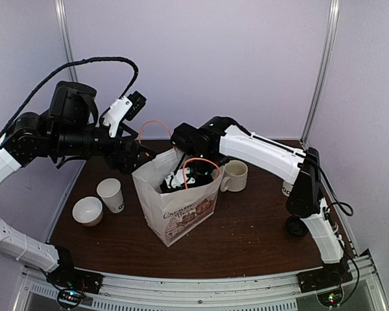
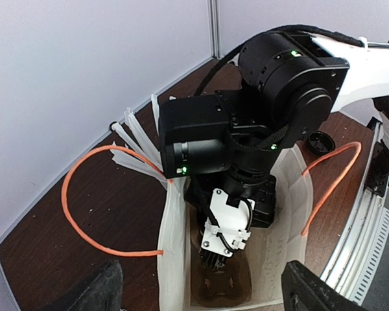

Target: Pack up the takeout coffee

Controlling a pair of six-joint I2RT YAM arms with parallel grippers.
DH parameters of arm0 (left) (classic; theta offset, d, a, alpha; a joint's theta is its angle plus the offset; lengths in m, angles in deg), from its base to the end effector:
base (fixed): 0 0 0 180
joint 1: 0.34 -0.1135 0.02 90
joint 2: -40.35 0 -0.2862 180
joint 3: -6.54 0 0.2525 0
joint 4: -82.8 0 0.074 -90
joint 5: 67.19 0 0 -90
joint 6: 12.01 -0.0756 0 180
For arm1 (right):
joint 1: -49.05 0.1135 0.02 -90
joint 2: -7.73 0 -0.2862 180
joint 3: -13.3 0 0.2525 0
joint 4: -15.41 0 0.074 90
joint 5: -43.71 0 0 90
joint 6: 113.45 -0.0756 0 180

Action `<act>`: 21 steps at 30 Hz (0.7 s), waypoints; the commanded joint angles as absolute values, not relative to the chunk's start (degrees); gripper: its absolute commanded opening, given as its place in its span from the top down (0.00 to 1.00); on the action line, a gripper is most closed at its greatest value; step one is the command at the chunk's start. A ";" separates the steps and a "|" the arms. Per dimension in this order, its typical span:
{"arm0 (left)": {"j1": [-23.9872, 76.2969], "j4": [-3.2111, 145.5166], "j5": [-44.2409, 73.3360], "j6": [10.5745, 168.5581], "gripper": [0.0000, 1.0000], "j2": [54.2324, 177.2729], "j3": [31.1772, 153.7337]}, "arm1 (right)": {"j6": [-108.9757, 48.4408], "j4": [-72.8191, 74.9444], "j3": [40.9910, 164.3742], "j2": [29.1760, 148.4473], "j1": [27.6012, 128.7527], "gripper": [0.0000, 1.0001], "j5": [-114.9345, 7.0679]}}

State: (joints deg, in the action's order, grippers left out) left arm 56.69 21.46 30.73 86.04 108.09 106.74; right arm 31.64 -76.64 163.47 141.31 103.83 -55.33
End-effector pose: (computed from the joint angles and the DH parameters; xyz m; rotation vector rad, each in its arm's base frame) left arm 0.1475 -0.2083 0.4420 0.7980 1.9605 -0.5483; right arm 0.2767 0.4126 0.2490 -2.3733 1.6303 0.2266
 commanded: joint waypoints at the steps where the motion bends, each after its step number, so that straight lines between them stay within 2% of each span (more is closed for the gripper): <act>1: 56.41 24.18 30.85 86.16 0.11 107.85 107.03 | 29.39 -80.54 162.60 138.17 105.10 0.12 -58.30; 6: 56.05 24.14 31.23 86.20 0.11 108.02 106.80 | 27.50 -84.28 166.74 136.76 105.38 0.01 -61.33; 16: 53.59 23.62 33.93 89.20 0.10 109.18 105.70 | 23.99 -83.53 166.73 132.11 105.74 0.01 -61.32; 21: 51.14 25.51 30.91 91.81 0.10 111.29 104.10 | 22.30 -82.25 166.19 128.94 105.74 0.01 -61.33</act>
State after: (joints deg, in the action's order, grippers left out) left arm 52.69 21.59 32.55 88.93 109.56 105.63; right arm 24.67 -82.50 165.35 133.14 105.60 -60.66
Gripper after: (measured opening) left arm 0.902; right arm 0.994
